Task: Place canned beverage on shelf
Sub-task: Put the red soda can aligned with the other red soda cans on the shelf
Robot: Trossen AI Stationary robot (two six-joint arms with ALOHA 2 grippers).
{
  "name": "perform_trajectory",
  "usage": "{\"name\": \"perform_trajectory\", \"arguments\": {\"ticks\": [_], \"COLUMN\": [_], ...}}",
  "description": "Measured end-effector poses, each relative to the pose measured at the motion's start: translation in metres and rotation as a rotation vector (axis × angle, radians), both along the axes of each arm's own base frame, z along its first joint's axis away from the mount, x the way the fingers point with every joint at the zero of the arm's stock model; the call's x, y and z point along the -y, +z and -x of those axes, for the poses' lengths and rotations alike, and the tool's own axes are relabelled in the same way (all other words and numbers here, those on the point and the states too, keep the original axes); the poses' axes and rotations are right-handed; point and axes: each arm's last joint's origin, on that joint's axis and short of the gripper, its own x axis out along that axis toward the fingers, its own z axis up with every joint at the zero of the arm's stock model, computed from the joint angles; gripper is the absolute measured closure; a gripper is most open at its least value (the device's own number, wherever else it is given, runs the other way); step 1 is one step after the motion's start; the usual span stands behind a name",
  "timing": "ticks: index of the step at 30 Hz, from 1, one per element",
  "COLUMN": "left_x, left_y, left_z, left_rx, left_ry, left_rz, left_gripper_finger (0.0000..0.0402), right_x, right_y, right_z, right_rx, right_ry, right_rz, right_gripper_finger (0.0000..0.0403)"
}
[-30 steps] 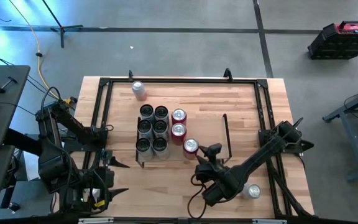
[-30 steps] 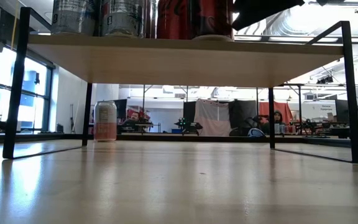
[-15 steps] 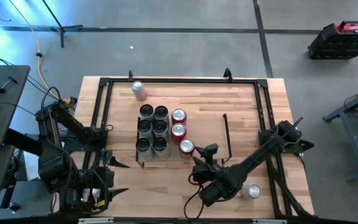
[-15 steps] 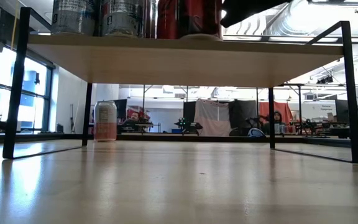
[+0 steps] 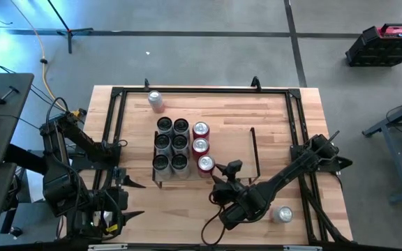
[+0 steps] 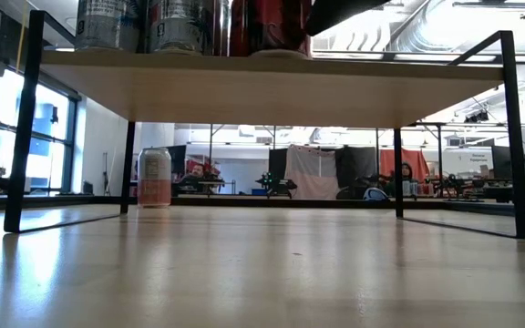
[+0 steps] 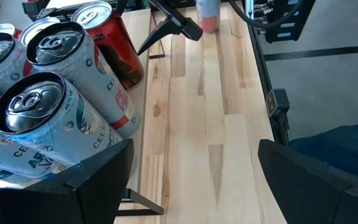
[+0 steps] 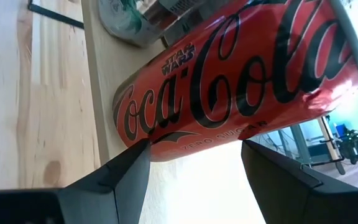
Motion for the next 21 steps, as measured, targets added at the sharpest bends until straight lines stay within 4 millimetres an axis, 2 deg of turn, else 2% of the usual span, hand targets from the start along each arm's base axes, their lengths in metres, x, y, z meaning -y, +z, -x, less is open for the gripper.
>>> {"name": "perform_trajectory", "arguments": {"ticks": [21], "left_x": [0.000], "left_y": [0.000], "left_z": [0.000], "left_rx": [0.000], "left_ry": [0.000], "left_rz": [0.001], "left_gripper_finger": [0.0067], "right_x": [0.004], "right_y": [0.003], "right_z": [-0.015], "right_rx": [0.024], "right_ry": [0.029], "right_rz": [-0.057], "right_gripper_finger": [0.0167]}}
